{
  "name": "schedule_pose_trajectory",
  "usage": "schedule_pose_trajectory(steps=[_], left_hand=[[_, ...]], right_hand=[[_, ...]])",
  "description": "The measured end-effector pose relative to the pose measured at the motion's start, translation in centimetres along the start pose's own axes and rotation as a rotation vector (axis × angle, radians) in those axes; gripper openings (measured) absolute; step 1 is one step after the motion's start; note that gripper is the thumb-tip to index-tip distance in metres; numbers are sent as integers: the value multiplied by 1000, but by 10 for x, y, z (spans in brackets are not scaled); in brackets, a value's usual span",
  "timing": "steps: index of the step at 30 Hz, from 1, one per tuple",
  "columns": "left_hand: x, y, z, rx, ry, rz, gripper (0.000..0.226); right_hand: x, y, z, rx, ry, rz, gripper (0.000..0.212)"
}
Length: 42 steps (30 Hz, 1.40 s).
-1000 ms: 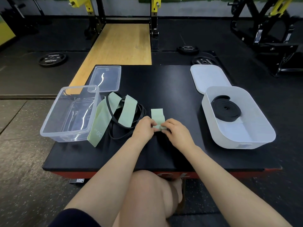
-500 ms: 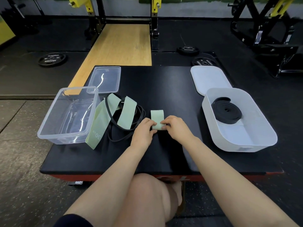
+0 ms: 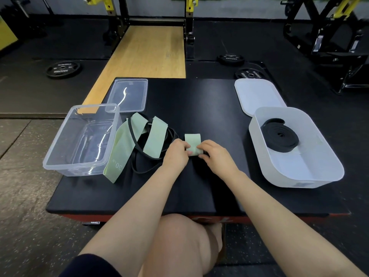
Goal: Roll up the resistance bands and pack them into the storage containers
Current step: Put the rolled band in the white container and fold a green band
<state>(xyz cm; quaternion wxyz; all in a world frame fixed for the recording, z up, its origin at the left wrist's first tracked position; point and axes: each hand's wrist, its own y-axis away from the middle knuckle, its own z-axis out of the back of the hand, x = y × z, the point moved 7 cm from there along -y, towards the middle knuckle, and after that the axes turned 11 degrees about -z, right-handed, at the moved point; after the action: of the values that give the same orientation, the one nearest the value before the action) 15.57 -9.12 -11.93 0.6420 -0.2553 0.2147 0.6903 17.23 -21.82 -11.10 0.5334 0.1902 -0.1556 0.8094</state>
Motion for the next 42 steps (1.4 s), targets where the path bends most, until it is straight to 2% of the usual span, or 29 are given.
schedule_pose_trajectory(steps=[7,14,24,35,38,42], left_hand=[[-8,6,0,-42,-35,-102,32],[-10,5,3,-35,-45,-83,30],[-13,30,4,108,-56,-48,31],[-21,69,0,270,-44,-26,30],[-19,73,-2,248,-24,3,28],[-17,69,-1,212,-18,18,28]], right_hand=[[-3,-10,0,50,-2,1,30],[-2,-11,0,89,40,-3,30],[4,12,2,225,85,-26,36],[9,50,4,375,64,-34,33],[9,55,5,353,45,-44,33],[12,68,10,161,83,54,31]])
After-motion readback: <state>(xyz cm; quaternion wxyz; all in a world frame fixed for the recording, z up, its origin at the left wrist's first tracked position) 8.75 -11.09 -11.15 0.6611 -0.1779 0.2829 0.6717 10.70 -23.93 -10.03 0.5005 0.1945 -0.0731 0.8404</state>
